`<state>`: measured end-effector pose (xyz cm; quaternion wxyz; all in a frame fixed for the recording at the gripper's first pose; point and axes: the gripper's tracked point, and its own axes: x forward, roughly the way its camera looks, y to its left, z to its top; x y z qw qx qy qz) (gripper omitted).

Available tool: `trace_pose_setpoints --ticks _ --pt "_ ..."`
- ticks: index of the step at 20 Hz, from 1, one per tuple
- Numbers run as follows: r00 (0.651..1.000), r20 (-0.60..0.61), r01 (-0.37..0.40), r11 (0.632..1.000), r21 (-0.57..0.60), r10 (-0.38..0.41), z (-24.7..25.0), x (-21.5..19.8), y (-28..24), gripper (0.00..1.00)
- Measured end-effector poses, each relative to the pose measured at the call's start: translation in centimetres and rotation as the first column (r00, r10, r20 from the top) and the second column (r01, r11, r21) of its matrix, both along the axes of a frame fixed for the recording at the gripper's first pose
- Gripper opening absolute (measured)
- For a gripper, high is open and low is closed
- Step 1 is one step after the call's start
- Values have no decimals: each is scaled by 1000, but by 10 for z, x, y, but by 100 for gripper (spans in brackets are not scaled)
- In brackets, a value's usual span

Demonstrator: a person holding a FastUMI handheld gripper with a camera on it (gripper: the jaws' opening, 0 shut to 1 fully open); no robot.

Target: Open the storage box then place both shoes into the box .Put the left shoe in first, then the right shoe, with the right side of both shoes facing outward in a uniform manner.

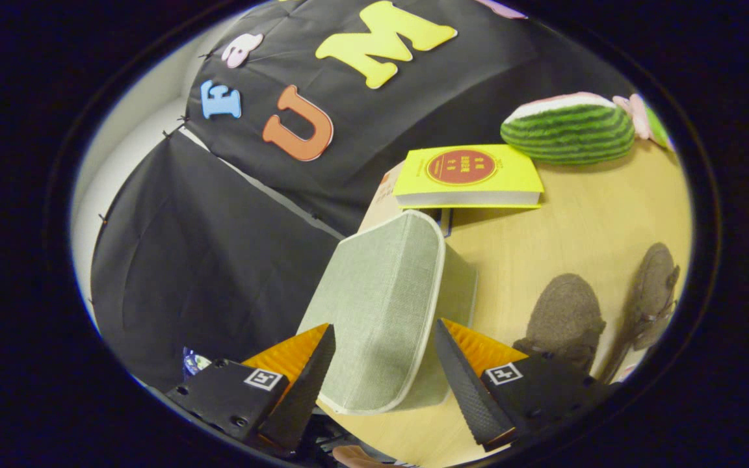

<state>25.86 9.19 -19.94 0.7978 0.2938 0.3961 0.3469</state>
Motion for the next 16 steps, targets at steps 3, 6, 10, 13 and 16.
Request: trace_pose_setpoints --ticks 3,6,10,13,16 --pt "996 -75 -45 998 45 48 -18 18 5 97" --pt "978 -156 -105 972 209 139 -10 28 14 97" --pt "950 -233 -150 959 238 207 -32 39 27 93" --pt "931 -256 -175 935 308 259 -31 39 34 86" --pt "939 -252 -148 935 323 236 -30 48 35 72"
